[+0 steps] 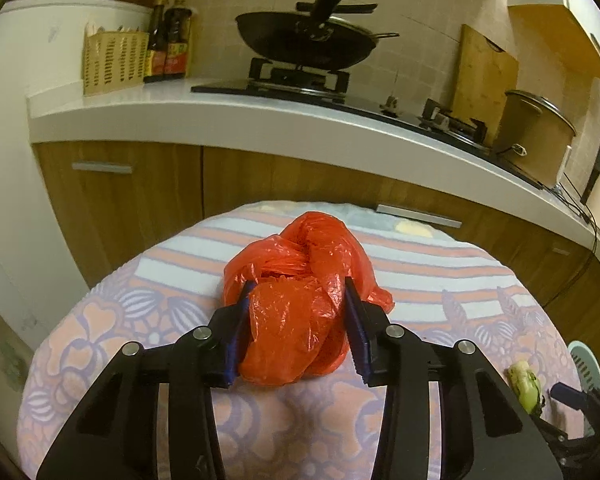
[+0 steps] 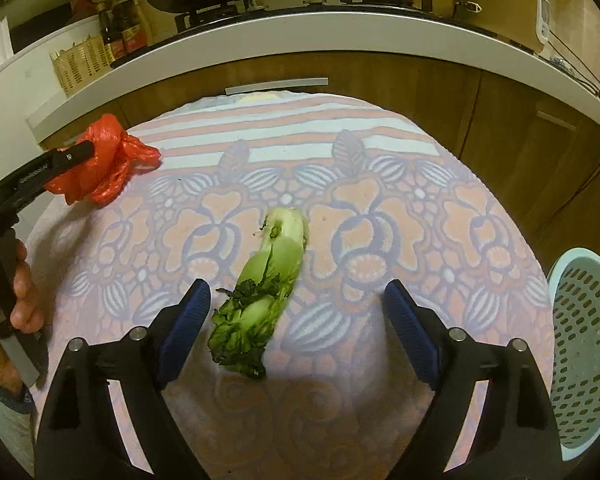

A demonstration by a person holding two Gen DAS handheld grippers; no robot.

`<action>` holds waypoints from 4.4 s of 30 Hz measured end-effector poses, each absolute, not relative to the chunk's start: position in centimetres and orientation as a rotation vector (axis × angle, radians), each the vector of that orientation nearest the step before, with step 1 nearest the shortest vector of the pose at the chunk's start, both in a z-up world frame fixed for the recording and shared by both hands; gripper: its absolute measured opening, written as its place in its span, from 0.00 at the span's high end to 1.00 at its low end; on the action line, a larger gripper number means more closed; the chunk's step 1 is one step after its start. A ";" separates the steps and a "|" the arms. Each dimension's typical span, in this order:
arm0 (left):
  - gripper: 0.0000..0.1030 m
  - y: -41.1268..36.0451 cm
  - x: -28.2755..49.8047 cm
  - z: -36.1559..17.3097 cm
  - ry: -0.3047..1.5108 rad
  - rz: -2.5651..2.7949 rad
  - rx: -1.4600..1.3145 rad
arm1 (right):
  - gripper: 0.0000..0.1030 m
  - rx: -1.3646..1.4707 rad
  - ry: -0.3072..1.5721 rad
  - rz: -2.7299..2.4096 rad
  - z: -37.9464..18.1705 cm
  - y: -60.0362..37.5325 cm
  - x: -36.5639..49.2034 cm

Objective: Collect trash

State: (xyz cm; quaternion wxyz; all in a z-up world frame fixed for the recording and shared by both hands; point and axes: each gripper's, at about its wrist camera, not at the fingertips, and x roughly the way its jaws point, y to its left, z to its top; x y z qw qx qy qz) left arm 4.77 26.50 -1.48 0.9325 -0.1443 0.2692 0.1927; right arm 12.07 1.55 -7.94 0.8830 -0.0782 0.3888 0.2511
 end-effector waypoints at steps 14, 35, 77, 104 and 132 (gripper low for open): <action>0.61 23.4 4.1 0.6 0.502 0.333 -0.242 | 0.84 -0.277 0.733 0.515 -7.3 2.7 10.1; 0.61 8.5 5.8 7.4 0.435 -0.003 -0.210 | 0.85 -0.053 0.530 0.376 2.6 -12.5 8.3; 0.28 -12.3 13.1 -2.1 0.724 -0.338 -0.154 | 0.37 0.143 0.669 0.005 -4.3 -31.8 11.1; 0.09 -6.7 3.6 0.1 0.437 -0.004 -0.011 | 0.37 -0.021 0.531 0.023 -2.9 -22.5 7.4; 0.08 -3.7 3.9 0.0 0.460 0.019 -0.158 | 0.37 0.031 0.488 0.027 -2.5 -22.8 7.1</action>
